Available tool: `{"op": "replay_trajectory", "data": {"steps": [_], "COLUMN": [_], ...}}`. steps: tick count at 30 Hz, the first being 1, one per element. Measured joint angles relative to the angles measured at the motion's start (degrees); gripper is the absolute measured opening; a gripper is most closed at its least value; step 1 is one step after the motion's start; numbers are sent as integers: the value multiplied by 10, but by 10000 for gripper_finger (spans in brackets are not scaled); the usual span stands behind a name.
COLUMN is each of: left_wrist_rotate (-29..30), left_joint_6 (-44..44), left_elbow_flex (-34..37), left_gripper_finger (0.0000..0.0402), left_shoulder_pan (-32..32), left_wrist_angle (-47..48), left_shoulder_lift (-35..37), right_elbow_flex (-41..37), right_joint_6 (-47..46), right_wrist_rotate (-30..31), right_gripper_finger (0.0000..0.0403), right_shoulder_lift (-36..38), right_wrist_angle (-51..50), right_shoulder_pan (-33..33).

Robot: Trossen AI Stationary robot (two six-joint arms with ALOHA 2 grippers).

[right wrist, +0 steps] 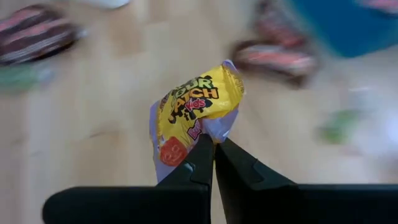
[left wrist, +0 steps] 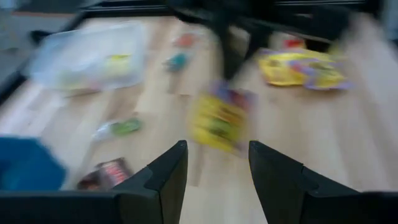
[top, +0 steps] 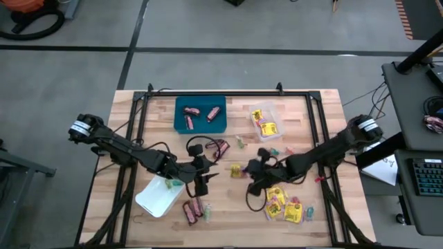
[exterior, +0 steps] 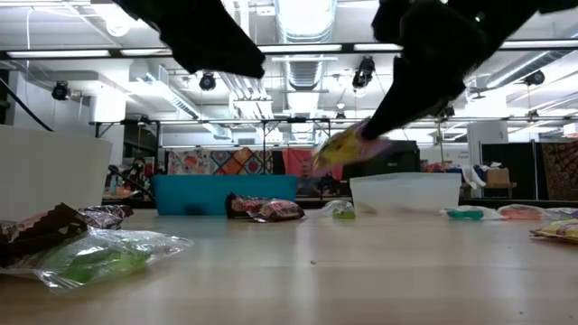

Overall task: Sort candy
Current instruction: Put the yellow candy into the transparent bin

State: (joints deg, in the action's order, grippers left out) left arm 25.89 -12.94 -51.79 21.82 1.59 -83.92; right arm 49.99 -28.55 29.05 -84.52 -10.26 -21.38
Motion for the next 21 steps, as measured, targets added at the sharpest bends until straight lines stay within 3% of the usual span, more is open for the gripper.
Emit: {"op": "replay_trajectory", "data": {"steps": [5,8,13,16,21], "left_wrist_rotate": [-101,-97,-43,-41,-41], "left_joint_6": [45,46,34,31,20], "left_elbow_flex": [0,0,0,0,0], "left_gripper_finger": [155,155,155,155,155], "left_shoulder_pan": [1,0,-1,-2,-2], "left_wrist_angle": [14,33,36,36,36], "left_shoulder_lift": [25,40,45,44,44], "right_elbow_flex": [0,0,0,0,-8], "right_joint_6": [-11,-12,-7,-4,27], "right_wrist_rotate": [84,89,83,56,-52], "right_gripper_finger": [8,8,8,8,8], "right_shoulder_lift": [94,151,217,230,205], "right_wrist_angle": [-130,-177,-228,-258,-269], "right_shoulder_pan": [47,98,213,295,418]}}
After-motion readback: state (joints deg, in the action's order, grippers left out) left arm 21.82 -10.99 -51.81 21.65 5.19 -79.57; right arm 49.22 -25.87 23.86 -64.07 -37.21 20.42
